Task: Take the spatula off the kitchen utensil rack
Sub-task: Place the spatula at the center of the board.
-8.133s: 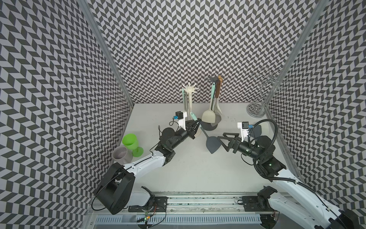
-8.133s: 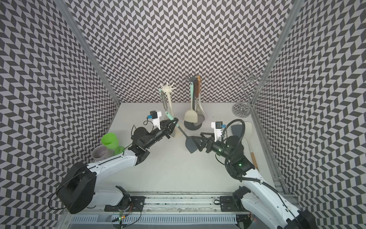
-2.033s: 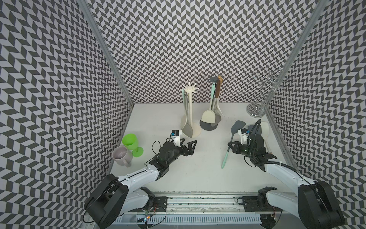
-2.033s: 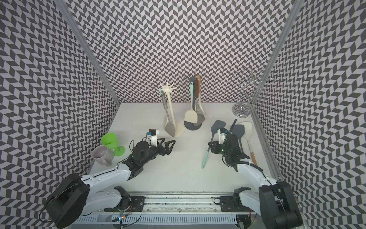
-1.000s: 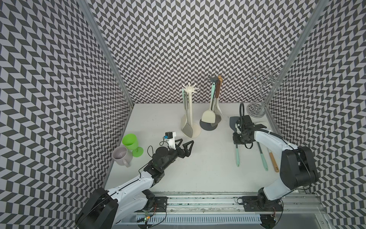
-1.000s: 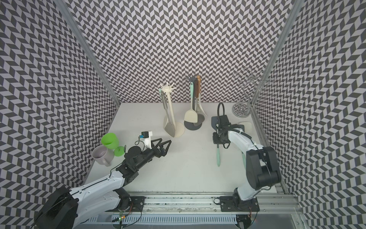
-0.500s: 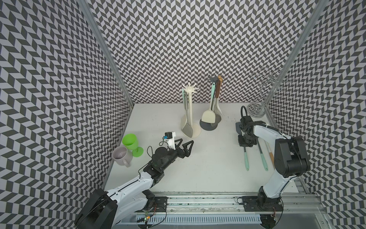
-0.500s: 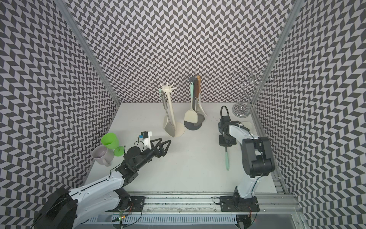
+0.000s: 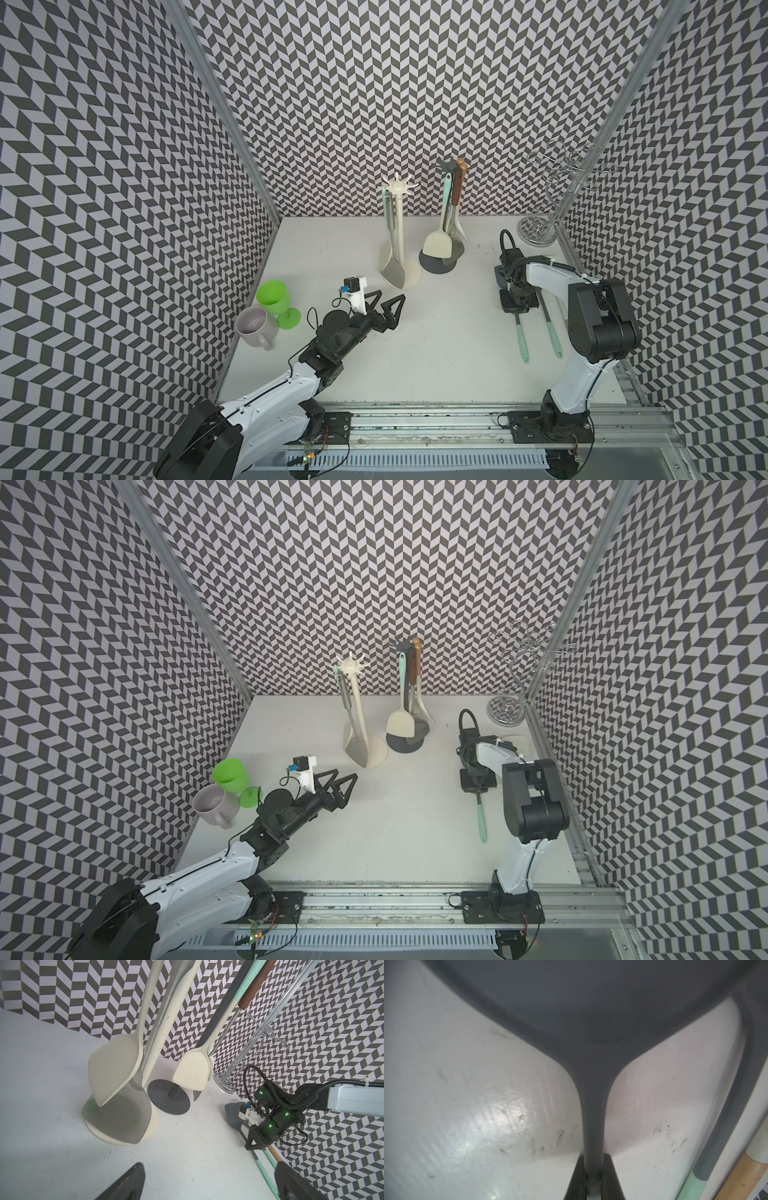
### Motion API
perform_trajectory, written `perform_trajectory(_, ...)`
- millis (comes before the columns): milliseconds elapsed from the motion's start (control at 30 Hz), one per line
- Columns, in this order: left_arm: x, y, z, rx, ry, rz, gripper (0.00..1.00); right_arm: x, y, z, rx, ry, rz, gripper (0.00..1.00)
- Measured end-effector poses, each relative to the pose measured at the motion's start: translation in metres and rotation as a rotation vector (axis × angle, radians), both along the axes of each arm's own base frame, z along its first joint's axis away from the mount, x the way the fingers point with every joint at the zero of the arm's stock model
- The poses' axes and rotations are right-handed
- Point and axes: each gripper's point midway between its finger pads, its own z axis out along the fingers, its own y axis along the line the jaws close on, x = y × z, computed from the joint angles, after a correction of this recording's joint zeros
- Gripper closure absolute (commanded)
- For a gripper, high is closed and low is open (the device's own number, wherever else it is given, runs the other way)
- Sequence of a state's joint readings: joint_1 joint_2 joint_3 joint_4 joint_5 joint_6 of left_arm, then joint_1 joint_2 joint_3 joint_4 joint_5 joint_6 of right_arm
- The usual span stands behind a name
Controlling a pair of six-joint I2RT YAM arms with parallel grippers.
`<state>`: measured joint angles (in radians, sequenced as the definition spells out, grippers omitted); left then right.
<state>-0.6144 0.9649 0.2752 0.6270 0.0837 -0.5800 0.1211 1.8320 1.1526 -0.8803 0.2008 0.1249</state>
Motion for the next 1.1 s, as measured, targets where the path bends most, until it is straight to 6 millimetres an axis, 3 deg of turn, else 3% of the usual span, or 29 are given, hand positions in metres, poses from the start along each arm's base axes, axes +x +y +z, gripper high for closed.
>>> perform_trajectory(600, 0.001, 0.001, 0.000, 0.006, -0.003, 0.007, 0.01, -0.002, -0.020, 0.001, -0.084, 0.008, -0.016, 1.00)
perform_trajectory(733, 0.001, 0.001, -0.001, 0.006, -0.003, 0.008, 0.01, -0.002, -0.021, 0.000, -0.094, 0.009, -0.014, 0.84)
perform_trajectory(1100, 0.001, 0.001, -0.001, 0.007, -0.004, 0.010, 0.01, -0.001, -0.029, 0.001, -0.138, 0.011, -0.003, 0.77)
